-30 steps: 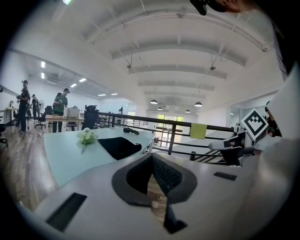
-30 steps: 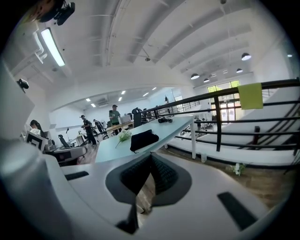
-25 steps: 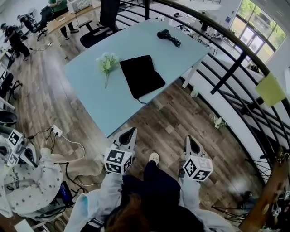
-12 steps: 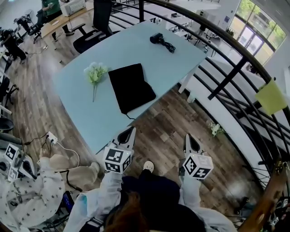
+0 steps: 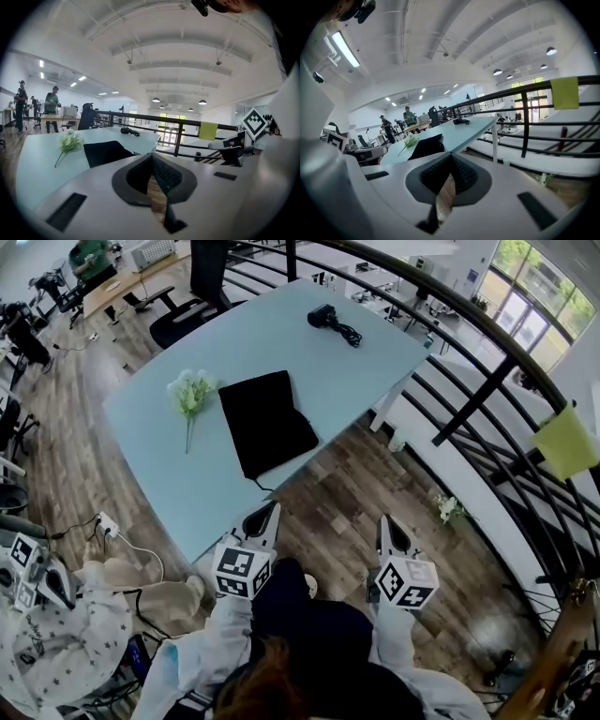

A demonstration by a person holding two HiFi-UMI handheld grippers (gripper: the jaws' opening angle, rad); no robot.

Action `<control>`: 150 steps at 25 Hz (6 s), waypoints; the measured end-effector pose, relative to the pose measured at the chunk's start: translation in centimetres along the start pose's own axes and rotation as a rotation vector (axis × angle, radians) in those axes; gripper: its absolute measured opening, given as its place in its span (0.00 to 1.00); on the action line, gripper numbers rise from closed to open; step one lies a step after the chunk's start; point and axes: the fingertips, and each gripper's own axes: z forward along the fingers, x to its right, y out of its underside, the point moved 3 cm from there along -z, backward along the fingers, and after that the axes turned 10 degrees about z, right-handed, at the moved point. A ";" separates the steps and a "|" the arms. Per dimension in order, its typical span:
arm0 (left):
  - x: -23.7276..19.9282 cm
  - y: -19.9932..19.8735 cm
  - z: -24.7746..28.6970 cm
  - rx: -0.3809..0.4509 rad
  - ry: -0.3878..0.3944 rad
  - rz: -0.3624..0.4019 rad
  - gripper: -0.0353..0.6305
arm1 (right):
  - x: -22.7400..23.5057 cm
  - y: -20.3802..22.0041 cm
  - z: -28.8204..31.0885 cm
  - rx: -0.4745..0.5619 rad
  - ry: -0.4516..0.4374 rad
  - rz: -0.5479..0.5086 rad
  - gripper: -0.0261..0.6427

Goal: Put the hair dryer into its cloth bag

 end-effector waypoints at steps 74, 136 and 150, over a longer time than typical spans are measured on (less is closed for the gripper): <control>-15.1 -9.1 38.5 -0.025 -0.226 -0.157 0.08 | 2.1 -24.9 46.0 -0.245 -0.383 -0.334 0.43; -22.7 -4.4 46.5 -0.166 -0.573 -0.266 0.08 | 4.9 -23.5 73.0 -0.552 -0.328 -0.550 0.33; -21.2 -6.5 45.2 -0.102 -0.531 -0.228 0.08 | 5.0 -24.0 67.6 -0.522 -0.320 -0.553 0.33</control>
